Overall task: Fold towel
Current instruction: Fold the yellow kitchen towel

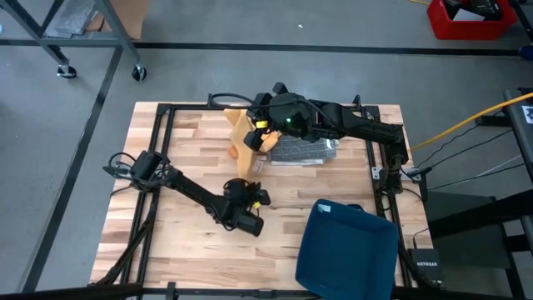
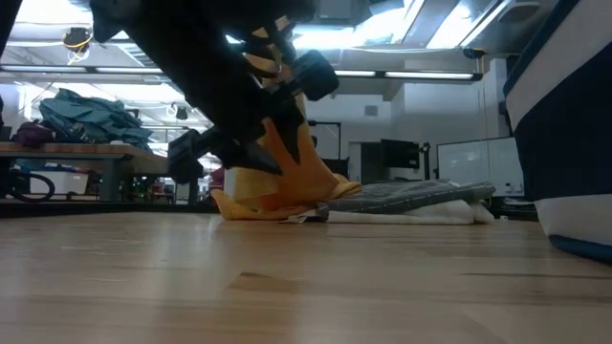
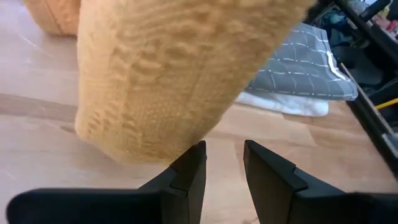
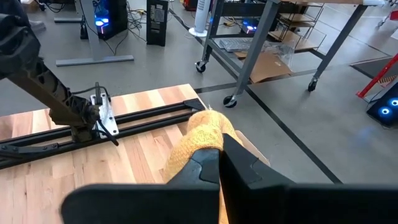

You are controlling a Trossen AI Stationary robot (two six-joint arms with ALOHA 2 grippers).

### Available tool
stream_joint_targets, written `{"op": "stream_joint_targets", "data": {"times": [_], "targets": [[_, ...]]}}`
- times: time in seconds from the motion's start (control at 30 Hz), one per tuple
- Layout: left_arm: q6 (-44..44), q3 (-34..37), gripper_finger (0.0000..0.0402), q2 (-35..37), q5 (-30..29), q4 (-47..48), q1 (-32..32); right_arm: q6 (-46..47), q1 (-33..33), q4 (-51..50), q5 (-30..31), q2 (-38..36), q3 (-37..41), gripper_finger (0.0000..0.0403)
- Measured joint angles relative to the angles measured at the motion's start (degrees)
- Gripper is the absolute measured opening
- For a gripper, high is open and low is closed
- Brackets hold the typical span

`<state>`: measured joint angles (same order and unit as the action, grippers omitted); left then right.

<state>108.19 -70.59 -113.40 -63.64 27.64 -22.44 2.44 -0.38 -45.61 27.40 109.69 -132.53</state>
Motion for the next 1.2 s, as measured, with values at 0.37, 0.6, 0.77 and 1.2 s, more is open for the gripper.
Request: {"op": "stream_joint_targets", "data": {"times": [0.37,0.6,0.77,1.2], "targets": [[-2.5,0.0,0.0100,0.0,-5.7,5.4,-4.5,-1.3,0.0,0.0,0.0,0.0,0.0,0.0001],[-11.1,0.0,0.0080,0.0,-7.3,6.5,-4.3,-1.3,0.0,0.1,0.0,0.0,0.0,0.0001],[-17.4,0.0,0.0054,0.0,-7.5,7.7,-4.0,-1.3,0.0,0.1,0.0,0.0,0.0,0.0001],[-17.3,0.0,0.0026,0.0,16.0,19.8,-3.3,-1.3,0.0,0.1,0.0,0.1,0.0,0.0001]]}}
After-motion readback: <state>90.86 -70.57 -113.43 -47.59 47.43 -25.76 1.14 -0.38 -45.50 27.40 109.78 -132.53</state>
